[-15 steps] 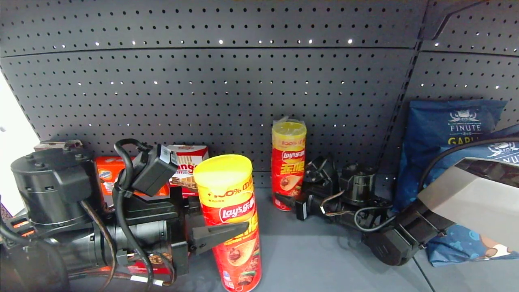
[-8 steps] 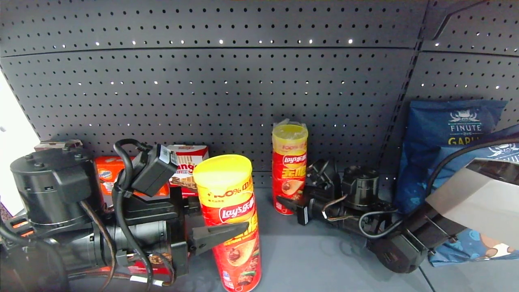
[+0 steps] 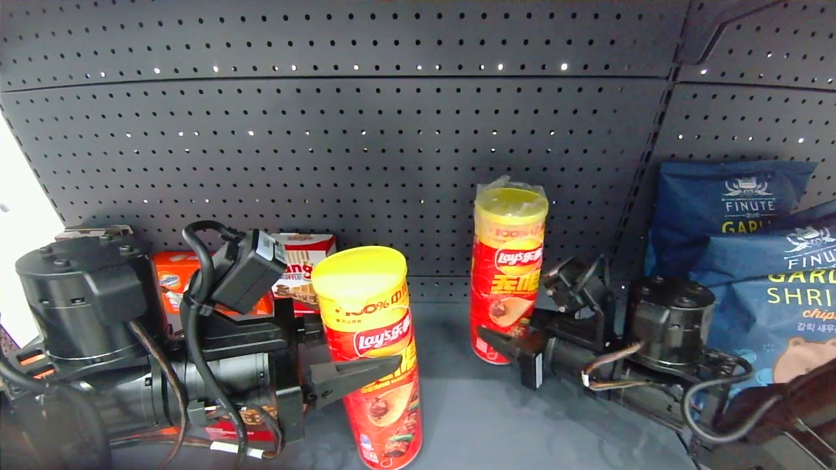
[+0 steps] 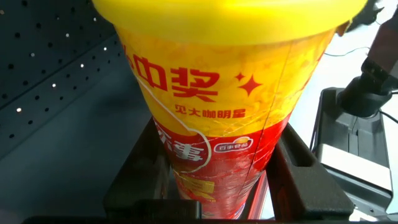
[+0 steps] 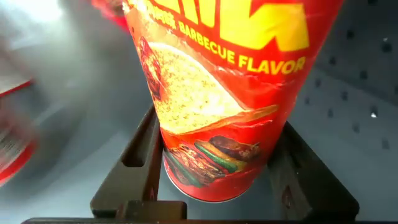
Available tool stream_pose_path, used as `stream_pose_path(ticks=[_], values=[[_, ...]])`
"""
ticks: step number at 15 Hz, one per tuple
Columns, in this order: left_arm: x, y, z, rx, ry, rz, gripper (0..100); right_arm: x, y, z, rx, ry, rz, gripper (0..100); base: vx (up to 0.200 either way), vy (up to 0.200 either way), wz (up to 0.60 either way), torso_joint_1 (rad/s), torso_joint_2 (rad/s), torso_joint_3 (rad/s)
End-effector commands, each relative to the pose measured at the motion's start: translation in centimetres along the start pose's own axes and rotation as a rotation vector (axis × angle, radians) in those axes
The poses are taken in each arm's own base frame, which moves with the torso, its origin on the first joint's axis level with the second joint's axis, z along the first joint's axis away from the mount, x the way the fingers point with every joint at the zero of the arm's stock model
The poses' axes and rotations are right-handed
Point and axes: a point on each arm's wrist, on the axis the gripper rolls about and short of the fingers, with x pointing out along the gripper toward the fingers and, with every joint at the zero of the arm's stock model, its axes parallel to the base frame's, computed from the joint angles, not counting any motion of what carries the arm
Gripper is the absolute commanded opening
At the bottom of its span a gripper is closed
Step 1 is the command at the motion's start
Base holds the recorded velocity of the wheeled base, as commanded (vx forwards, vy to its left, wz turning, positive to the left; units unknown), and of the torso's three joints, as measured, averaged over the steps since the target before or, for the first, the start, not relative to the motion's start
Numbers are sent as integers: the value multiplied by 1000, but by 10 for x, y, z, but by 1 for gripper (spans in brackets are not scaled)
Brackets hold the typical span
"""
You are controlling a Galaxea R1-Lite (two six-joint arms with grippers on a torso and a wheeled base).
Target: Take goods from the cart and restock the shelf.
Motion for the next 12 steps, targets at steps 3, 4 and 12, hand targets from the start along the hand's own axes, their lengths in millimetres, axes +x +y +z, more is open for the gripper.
stream_pose_path(ticks=[3,4,12], values=[[3,3,0,-4,3,4,0,-53,13,2,0,-6,11,0,0,0,0,0,0,0],[3,4,2,-1,-1,6,0,-56,13,-1,3,5,-4,0,0,0,0,0,0,0],[11,9,2,-4,6,29,0,-57,32,-19,70,41,2,0,0,0,0,0,0,0]])
